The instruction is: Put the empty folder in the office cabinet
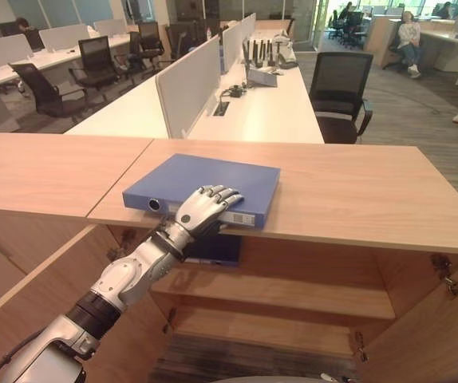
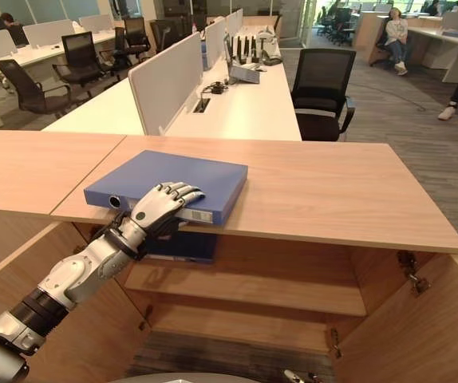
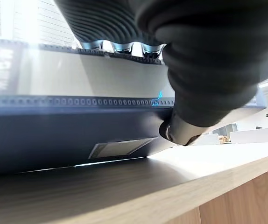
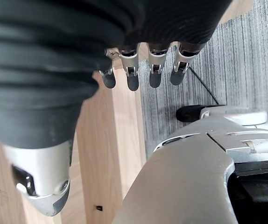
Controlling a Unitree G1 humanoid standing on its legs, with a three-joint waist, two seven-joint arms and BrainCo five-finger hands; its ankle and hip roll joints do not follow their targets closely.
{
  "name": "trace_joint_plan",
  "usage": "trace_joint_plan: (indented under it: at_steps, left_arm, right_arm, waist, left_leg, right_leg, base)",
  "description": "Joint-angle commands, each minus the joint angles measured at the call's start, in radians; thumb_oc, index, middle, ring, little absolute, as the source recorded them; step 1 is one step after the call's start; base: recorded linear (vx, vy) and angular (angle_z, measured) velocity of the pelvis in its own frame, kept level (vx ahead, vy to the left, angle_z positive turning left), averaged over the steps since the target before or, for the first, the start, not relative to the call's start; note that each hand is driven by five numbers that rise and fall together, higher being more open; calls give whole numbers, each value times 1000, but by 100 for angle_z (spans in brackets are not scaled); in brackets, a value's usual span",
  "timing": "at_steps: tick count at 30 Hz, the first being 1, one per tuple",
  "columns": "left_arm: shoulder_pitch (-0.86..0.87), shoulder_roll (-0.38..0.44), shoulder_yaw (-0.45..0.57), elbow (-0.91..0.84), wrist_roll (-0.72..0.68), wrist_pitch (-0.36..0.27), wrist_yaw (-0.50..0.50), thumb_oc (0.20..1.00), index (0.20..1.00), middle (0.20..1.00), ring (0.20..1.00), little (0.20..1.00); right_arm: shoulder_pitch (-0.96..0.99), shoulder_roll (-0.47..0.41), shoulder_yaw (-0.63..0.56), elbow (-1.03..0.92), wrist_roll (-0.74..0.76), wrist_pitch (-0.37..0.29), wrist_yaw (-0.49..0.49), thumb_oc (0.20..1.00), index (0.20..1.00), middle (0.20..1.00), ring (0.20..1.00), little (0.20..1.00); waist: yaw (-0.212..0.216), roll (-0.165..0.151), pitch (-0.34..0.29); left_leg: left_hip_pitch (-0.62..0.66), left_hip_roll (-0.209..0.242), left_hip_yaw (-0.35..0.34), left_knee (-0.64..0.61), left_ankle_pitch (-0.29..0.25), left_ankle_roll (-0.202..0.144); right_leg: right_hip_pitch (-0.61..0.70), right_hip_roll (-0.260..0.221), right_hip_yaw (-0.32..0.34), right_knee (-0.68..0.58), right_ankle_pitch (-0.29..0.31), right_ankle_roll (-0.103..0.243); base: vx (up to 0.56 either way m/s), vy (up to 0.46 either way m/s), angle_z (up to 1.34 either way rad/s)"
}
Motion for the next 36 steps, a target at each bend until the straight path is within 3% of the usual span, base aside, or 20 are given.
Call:
trace_joint_plan:
  at_steps: [1, 9, 20, 31, 36]
  left_arm:
    - [-88, -3, 18, 72, -52, -3, -37, 200, 200, 200, 200, 200]
    - [-115, 15, 70, 32, -73, 9, -22, 200, 200, 200, 200, 200]
    - [-229, 31, 255, -123, -212, 38, 46, 200, 200, 200, 200, 200]
    - [-236, 1, 446, -339, -467, -8, 32, 200, 200, 200, 200, 200]
    - [-239, -30, 485, -406, -742, -53, -13, 200, 200, 200, 200, 200]
  right_arm:
    - [-73, 8, -24, 26, 31, -21, -4, 1000, 1000, 1000, 1000, 1000]
    - [-79, 15, -20, 34, 27, -17, -2, 1000, 1000, 1000, 1000, 1000]
    - [-111, 26, 4, 39, 16, -13, 15, 1000, 1000, 1000, 1000, 1000]
    - [-142, 38, 23, 36, -1, -9, 43, 1000, 1000, 1000, 1000, 1000]
    - [-156, 31, 26, 35, -14, 0, 52, 1000, 1000, 1000, 1000, 1000]
  waist:
    - [-24, -20, 71]
    - [-19, -21, 62]
    - [-10, -14, 55]
    - [0, -6, 41]
    - [4, 1, 37]
  left_leg:
    - [13, -37, -41, 13, -51, 8]
    - [18, -38, -45, 13, -63, 8]
    - [9, -41, -48, 13, -43, 7]
    - [1, -41, -58, 13, -35, 8]
    - [-6, -43, -66, 13, -28, 8]
  right_leg:
    - [85, 41, 6, 9, -152, 9]
    - [92, 37, 7, 9, -161, 12]
    - [88, 32, -1, 13, -149, 11]
    - [86, 29, -7, 17, -146, 7]
    - [84, 29, -10, 20, -146, 5]
  base:
    - [0, 0, 0]
    - [0, 0, 0]
    - [-14, -1, 0]
    - [-18, -2, 1]
    - [-24, -6, 0]
